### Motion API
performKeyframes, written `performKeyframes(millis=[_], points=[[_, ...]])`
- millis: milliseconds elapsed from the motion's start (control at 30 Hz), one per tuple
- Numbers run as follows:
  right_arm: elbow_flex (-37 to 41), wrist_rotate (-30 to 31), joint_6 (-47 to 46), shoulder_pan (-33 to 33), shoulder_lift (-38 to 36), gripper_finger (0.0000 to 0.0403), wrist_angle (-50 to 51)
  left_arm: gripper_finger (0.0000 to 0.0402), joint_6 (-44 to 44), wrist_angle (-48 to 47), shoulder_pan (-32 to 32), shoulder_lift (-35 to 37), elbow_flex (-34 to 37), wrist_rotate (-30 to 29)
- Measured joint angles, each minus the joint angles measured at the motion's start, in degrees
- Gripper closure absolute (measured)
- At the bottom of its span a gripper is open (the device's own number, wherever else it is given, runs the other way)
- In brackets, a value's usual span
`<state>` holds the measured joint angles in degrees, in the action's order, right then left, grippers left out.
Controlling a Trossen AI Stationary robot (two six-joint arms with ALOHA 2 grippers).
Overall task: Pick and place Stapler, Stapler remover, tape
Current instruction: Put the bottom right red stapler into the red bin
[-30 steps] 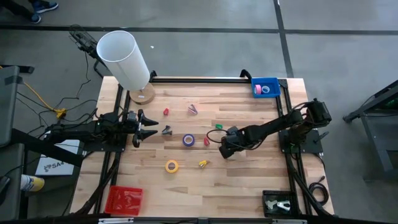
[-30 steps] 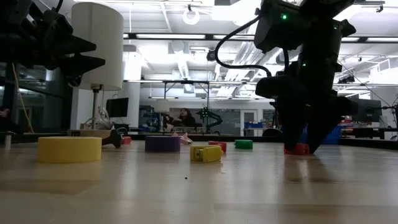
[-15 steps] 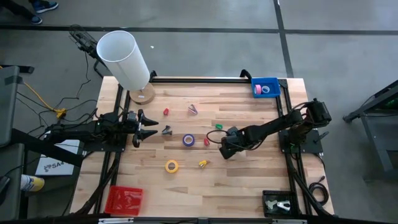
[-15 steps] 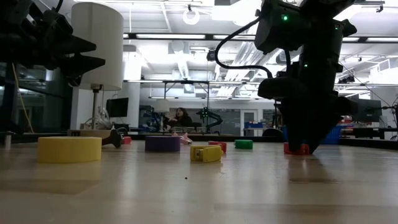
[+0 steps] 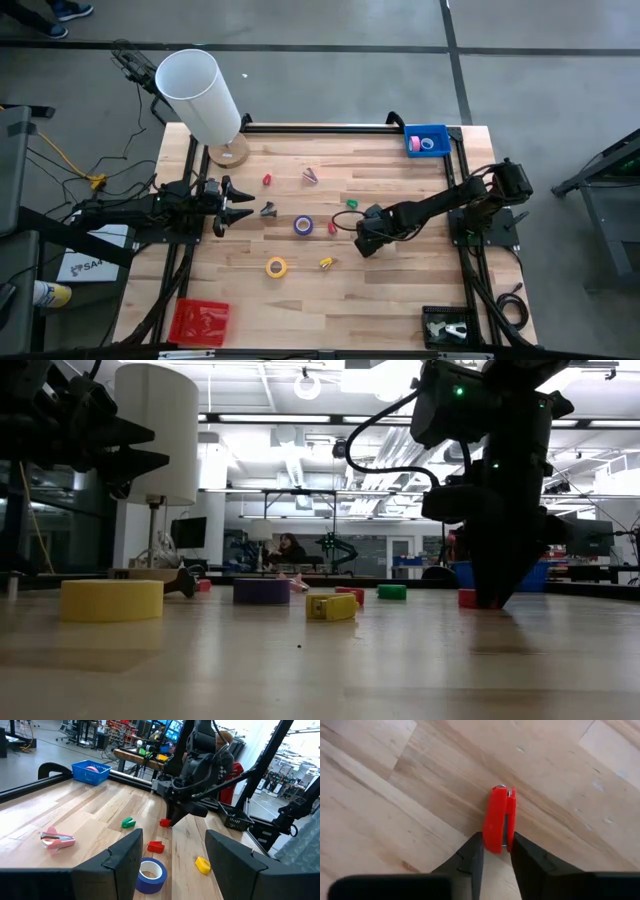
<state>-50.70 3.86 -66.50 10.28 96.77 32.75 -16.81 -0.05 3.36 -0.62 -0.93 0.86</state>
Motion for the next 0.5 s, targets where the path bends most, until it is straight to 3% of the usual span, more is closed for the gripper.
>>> performKeyframes(millis=[300,500], points=[[0.0,-1.4,2.3,0.1,-0.3,0.0393,-0.3,0.0188,0.0,0.0,0.0,0.0,0.0,0.0],[0.0,-2.0,2.2,0.1,-0.3,0.0401,-0.1,0.0188,0.0,0.0,0.0,0.0,0.0,0.0]])
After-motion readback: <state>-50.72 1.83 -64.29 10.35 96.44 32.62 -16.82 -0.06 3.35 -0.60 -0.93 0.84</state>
